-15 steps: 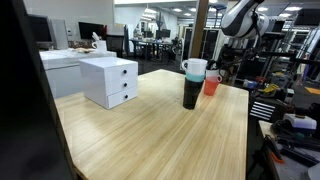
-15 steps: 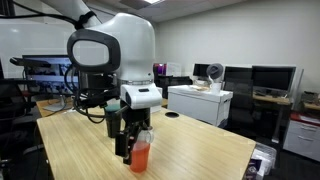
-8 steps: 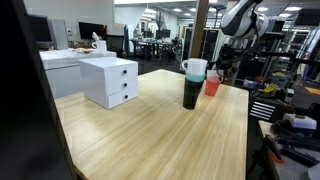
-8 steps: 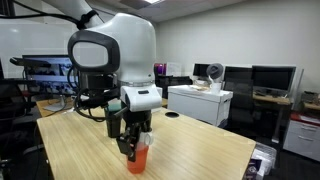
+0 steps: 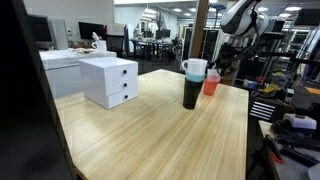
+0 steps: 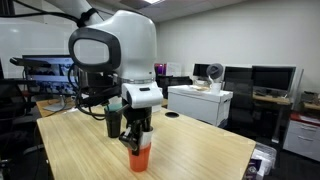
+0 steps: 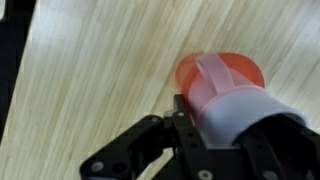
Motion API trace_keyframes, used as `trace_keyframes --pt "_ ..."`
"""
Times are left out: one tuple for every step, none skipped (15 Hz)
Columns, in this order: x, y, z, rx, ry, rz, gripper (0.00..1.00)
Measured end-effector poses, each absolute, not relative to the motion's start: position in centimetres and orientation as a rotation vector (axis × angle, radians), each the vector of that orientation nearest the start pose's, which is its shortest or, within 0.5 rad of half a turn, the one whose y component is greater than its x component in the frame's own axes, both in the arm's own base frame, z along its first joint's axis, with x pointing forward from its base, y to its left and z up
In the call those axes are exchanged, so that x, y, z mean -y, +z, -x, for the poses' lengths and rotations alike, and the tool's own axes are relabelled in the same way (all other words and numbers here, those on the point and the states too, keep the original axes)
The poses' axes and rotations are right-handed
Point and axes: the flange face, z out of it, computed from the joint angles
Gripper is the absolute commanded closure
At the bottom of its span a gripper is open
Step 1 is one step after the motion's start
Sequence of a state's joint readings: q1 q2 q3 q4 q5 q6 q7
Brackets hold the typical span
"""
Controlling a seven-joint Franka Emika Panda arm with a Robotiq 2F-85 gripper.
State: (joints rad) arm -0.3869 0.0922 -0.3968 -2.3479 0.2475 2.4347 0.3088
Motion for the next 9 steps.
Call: trace_keyframes --pt "35.8 29.8 -36.3 -1.789 -0.046 2.434 0.95" --pt "35.5 30.1 -36.7 -1.768 -0.039 2.45 0.94" --pt "35.1 30.4 -37.1 -1.741 -0.027 2.472 0.95" --pt "34.6 30.8 -37.6 -1.713 -0.018 2.497 0.94" --pt "34.2 31.5 -38.1 -1.679 -0.005 2.527 0.95" --pt "33.9 32.1 -38.4 -1.654 0.004 2.548 0.94" --pt "33.6 32.8 -38.8 -1.628 0.014 2.572 0.94" --pt "33.5 33.5 -39.0 -1.612 0.019 2.586 0.94" --pt "33.5 34.2 -39.2 -1.6 0.024 2.596 0.94"
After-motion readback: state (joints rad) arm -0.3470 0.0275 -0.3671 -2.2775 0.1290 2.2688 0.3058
